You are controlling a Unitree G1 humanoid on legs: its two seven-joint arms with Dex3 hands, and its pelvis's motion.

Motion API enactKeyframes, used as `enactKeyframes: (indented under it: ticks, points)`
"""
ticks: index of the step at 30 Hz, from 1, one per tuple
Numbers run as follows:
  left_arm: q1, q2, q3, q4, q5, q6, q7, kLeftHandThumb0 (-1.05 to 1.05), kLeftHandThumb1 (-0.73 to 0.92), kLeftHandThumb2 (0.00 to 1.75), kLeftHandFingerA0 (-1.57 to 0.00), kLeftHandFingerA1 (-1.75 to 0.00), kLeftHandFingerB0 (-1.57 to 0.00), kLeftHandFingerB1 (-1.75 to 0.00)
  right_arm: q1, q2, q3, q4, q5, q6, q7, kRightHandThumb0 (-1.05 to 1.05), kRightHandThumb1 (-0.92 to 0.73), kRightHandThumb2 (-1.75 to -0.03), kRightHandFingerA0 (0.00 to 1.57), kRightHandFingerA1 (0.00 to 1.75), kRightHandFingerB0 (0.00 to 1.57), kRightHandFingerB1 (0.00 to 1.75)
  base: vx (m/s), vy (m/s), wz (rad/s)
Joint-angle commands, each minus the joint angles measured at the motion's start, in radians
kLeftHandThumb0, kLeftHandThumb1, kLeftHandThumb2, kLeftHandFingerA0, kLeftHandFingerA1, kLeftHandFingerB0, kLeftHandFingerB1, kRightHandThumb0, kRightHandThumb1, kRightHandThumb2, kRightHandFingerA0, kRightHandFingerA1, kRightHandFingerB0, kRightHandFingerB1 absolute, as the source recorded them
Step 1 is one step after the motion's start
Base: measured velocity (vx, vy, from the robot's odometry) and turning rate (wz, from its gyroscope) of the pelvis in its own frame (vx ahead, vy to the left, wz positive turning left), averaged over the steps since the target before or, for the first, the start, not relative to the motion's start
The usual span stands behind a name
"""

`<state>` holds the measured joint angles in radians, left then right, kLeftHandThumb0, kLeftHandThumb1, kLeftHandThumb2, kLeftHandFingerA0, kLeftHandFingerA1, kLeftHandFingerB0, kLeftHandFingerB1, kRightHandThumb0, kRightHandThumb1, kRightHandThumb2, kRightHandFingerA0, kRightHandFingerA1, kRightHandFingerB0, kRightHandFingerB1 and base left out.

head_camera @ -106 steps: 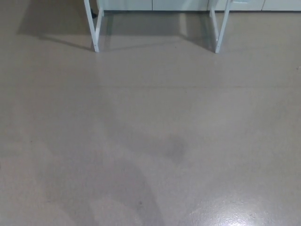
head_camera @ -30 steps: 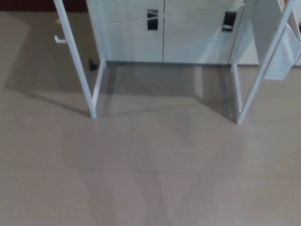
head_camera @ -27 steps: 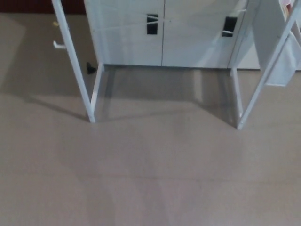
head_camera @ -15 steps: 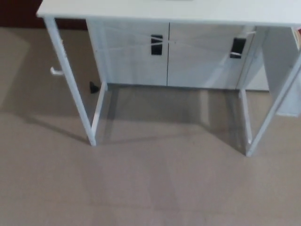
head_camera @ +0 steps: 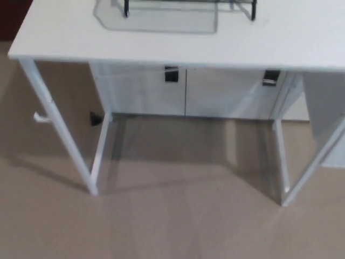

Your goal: The robot walks towards a file tray kept in the middle of a desk and uses its right hand to grab a tray and pulls it out towards itself

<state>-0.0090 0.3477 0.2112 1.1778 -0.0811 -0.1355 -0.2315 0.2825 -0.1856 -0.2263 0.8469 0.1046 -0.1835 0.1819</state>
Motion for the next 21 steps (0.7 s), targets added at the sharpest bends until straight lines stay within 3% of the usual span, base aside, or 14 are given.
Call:
enactKeyframes:
  ticks: [1,9,12,14,15,21]
  points:
    - [0.001,0.019,0.002,0.004,0.006,-0.009,0.008,-0.3,0.23,1.06,-0.52,-0.9,-0.42,-0.8,0.014,-0.004,0.005,-0.034,-0.002,0.007,-0.003,-0.2,-0.34,-0.83,0.5,0.68,0.23,0.54,0.33,0.222,-0.24]
    - [-0.006,0.021,-0.002,0.0,0.007,-0.014,0.002,-0.3,0.23,1.07,-0.57,-0.93,-0.42,-0.8,0.008,-0.006,0.011,-0.037,-0.003,0.015,0.005,-0.21,-0.34,-0.83,0.49,0.68,0.22,0.54,0.21,0.076,0.06]
    - [-0.001,0.021,-0.006,-0.002,0.009,-0.014,-0.001,-0.33,0.27,1.05,-0.63,-0.86,-0.45,-0.76,0.018,-0.01,0.021,-0.041,-0.013,0.001,0.004,-0.21,-0.34,-0.83,0.51,0.69,0.23,0.54,0.13,-0.1,0.1]
    - [0.001,0.022,-0.009,-0.004,0.011,-0.012,0.006,-0.33,0.26,1.03,-0.65,-0.86,-0.46,-0.76,0.019,-0.01,0.024,-0.032,-0.012,-0.002,0.009,-0.2,-0.36,-0.84,0.51,0.68,0.23,0.54,0.18,-0.184,0.11]
    - [0.001,0.023,-0.01,-0.006,0.012,-0.012,0.005,-0.33,0.23,1.02,-0.59,-0.95,-0.43,-0.81,0.023,-0.008,0.027,-0.045,-0.016,0.006,0.003,-0.19,-0.36,-0.84,0.52,0.68,0.23,0.54,0.28,-0.19,-0.96]
    - [0.0,0.024,-0.027,-0.009,0.019,-0.021,0.008,-0.34,0.24,0.99,-0.61,-0.94,-0.45,-0.8,0.013,-0.012,0.03,-0.026,-0.019,0.0,0.006,-0.19,-0.35,-0.83,0.5,0.67,0.24,0.54,0.16,-0.108,0.04]
